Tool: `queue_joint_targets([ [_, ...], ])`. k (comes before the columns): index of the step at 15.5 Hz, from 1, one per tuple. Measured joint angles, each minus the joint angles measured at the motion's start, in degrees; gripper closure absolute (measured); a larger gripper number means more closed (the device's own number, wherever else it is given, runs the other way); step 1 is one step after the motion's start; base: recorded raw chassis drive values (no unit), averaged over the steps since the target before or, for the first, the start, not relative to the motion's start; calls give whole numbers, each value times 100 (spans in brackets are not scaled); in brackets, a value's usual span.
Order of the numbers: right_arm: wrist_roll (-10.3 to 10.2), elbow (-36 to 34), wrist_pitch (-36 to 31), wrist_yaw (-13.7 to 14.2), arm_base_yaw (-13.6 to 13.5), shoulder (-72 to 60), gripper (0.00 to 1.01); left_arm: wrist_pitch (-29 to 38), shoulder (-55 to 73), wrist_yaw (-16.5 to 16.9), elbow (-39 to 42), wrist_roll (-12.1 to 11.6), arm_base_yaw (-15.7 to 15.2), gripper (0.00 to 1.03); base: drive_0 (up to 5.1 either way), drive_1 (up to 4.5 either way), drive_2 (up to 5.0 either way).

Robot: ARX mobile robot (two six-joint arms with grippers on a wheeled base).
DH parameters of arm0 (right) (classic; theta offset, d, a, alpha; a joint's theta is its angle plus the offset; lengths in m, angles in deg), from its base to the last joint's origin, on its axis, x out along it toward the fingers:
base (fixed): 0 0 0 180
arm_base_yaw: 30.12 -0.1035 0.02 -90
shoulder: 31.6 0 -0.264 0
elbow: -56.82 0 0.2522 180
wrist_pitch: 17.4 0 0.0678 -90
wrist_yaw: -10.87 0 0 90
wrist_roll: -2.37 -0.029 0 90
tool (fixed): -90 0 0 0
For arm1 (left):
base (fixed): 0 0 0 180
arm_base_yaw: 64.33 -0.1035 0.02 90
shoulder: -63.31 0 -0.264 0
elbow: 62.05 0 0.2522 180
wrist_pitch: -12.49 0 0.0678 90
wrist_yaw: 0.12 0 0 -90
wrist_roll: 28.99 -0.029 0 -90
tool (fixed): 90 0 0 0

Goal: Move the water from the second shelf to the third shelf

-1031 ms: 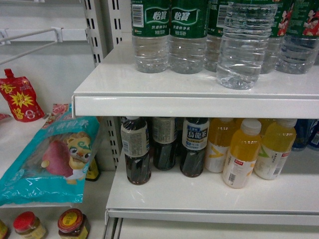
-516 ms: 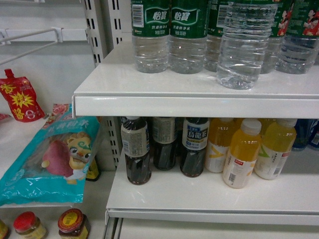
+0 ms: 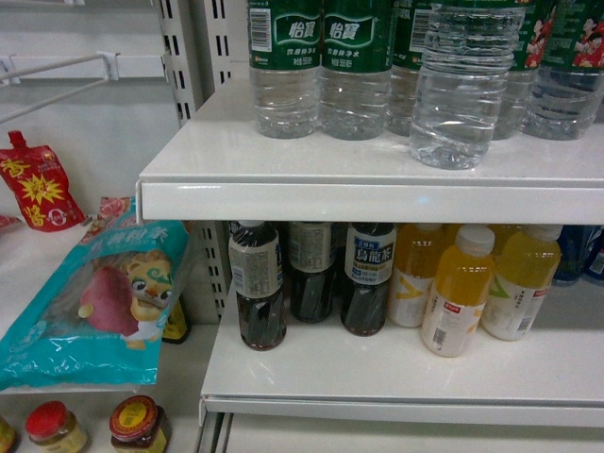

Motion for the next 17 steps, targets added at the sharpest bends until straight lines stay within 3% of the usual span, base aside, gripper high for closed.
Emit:
queue_joint_targets([
  [4, 0, -140, 192, 0, 0, 358, 99, 0, 0, 0, 0, 0, 0, 5, 0, 0, 0],
  [5, -2, -160, 389, 0, 0, 503, 99, 0, 0, 0, 0, 0, 0, 5, 0, 0, 0],
  [6, -7, -334, 1045, -2, 0, 1169, 99, 0, 0, -2, 0, 0, 0, 5, 0, 0, 0],
  [12, 2, -323, 1067, -2, 0, 1434, 99, 0, 0, 0, 0, 0, 0, 5, 0, 0, 0],
  [14, 2, -323, 1067, -2, 0, 1434, 81, 0, 0, 0, 0, 0, 0, 5, 0, 0, 0],
  [17, 2, -323, 1064, -2, 0, 1434, 41, 0, 0, 0, 0, -2, 0, 5, 0, 0, 0],
])
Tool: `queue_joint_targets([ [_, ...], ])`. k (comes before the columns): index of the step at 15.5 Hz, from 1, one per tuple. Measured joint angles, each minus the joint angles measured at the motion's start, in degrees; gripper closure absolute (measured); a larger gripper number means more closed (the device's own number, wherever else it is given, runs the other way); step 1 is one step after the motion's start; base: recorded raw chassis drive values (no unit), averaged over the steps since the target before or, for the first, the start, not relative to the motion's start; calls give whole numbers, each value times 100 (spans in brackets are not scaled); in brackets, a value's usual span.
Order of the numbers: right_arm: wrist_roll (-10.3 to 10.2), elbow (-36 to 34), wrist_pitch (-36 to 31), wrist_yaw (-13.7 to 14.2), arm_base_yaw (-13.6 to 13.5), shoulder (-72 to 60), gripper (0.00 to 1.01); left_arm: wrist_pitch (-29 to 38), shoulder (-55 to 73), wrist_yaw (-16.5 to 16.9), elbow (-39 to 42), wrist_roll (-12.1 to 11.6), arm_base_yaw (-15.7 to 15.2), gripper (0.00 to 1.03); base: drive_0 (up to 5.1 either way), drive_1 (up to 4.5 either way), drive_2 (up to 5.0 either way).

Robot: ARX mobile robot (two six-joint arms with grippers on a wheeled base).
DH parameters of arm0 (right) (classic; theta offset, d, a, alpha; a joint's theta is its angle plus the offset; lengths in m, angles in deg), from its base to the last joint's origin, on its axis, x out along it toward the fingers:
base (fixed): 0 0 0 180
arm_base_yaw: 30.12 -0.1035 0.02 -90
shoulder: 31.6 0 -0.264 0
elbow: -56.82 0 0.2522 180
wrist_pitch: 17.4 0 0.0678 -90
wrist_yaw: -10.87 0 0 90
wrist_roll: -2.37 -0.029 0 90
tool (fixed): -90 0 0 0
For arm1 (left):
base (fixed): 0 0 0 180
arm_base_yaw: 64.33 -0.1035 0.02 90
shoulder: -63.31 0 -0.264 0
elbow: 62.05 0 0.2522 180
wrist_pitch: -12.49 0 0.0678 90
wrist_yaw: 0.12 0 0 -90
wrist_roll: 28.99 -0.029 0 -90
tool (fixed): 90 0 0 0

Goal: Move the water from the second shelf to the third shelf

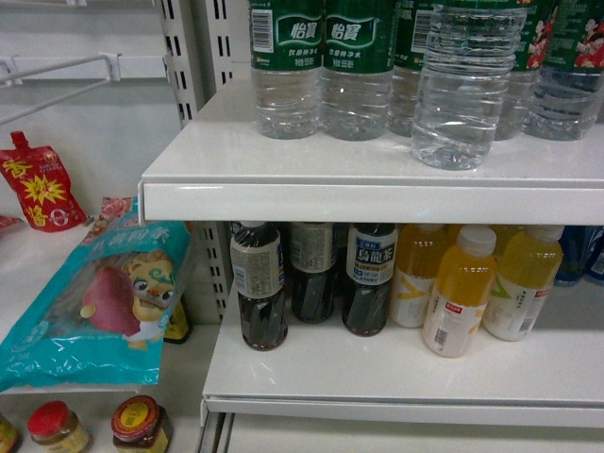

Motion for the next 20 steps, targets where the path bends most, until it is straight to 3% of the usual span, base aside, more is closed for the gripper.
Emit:
queue_joint_targets([
  [3, 0, 0, 2, 0, 0, 0, 4, 0, 0, 0, 0, 2, 0, 5, 0, 0, 0],
  [20, -2, 0, 2, 2, 0, 0, 3, 0, 0, 0, 0, 0, 0, 5, 0, 0, 0],
])
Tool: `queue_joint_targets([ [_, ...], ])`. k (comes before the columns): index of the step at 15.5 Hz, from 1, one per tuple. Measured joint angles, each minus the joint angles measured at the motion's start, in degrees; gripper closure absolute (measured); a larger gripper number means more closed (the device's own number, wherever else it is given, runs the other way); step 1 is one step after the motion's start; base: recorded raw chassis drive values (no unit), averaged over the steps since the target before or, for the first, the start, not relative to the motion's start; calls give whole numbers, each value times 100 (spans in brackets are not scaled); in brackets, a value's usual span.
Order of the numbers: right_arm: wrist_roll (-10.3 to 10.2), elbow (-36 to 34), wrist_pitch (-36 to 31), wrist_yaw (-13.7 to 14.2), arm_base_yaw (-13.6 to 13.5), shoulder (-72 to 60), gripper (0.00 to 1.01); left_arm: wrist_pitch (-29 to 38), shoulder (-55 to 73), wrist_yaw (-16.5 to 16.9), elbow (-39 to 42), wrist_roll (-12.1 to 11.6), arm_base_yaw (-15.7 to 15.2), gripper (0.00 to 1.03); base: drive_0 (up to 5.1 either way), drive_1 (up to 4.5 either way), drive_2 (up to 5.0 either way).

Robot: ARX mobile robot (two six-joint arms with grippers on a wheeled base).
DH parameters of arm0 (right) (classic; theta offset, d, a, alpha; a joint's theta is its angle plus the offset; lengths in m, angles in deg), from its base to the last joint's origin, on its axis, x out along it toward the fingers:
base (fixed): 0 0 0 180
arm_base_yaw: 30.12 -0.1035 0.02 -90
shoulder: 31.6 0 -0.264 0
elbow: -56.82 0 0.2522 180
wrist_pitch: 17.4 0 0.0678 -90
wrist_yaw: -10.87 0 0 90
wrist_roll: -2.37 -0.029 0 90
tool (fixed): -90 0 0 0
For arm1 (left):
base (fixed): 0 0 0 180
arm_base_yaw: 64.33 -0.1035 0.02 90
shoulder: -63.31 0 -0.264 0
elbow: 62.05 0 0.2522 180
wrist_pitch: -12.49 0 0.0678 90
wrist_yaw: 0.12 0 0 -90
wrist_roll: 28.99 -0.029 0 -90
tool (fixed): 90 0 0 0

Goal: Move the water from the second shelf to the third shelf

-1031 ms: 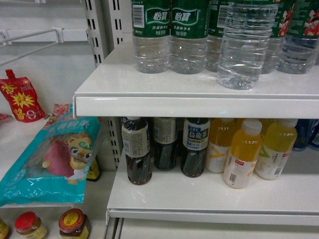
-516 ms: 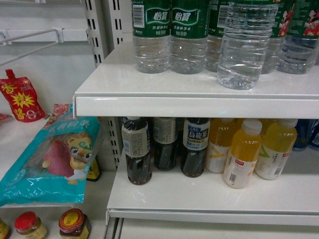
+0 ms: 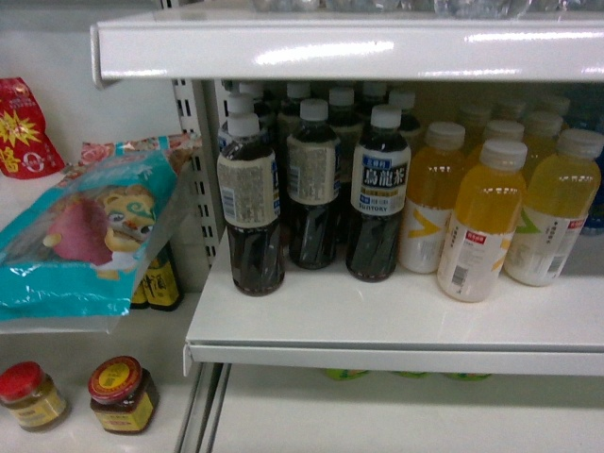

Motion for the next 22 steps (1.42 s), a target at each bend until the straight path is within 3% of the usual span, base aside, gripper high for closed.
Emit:
queue_joint_targets([
  [22, 2, 0, 7, -2, 0, 0, 3, -13, 0, 2, 0, 2, 0, 5, 0, 0, 0],
])
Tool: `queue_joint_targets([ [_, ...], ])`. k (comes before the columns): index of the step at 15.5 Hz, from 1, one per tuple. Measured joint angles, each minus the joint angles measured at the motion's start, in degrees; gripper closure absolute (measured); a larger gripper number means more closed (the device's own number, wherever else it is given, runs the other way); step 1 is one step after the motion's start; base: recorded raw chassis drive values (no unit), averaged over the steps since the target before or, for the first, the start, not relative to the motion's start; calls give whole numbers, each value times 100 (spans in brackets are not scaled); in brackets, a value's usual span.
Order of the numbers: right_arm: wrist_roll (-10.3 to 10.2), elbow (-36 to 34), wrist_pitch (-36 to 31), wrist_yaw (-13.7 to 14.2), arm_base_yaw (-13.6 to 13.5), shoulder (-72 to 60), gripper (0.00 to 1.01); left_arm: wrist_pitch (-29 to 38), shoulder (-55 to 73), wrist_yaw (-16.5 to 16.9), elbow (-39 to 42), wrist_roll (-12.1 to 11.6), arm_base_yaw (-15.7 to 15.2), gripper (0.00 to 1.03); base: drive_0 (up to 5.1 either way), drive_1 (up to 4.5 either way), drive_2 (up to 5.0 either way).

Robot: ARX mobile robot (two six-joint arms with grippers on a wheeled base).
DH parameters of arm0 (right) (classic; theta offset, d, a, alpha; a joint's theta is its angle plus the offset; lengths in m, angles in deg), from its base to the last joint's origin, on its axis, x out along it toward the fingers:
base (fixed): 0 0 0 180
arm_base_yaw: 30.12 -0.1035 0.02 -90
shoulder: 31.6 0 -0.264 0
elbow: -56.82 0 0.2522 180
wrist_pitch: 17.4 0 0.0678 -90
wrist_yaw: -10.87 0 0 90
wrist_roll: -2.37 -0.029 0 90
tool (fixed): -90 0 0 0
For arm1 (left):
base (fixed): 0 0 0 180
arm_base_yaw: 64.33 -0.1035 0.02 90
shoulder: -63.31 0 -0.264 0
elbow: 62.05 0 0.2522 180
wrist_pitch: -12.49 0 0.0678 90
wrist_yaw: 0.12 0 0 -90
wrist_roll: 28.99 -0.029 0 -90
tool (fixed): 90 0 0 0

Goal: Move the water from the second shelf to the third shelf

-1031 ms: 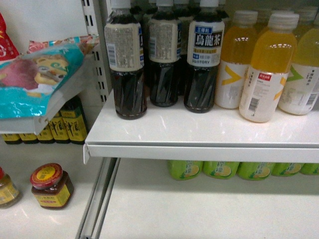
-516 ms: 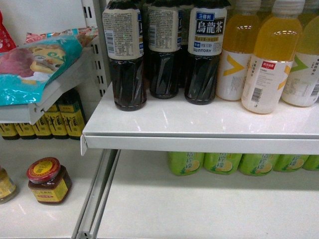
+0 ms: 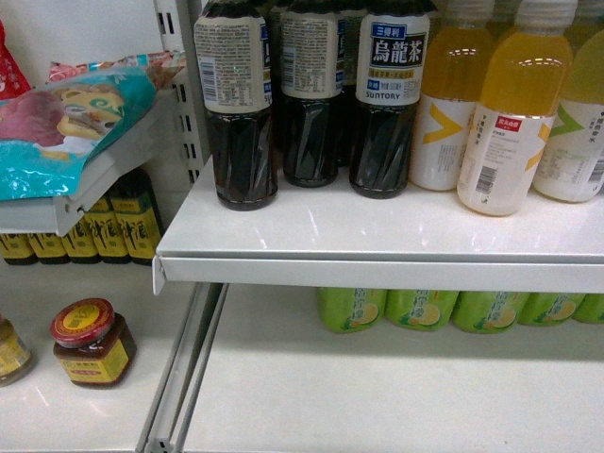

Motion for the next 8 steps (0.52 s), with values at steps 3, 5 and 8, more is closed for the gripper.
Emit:
queue_joint_targets([
  [3, 0, 0, 0, 2, 0, 0, 3, 0, 0, 0, 0, 0, 0, 5, 0, 0, 0],
  [5, 0, 0, 0, 2, 0, 0, 3, 0, 0, 0, 0, -2, 0, 5, 0, 0, 0],
  [8, 0, 0, 0, 0, 0, 0, 3, 0, 0, 0, 0, -2, 0, 5, 0, 0, 0],
])
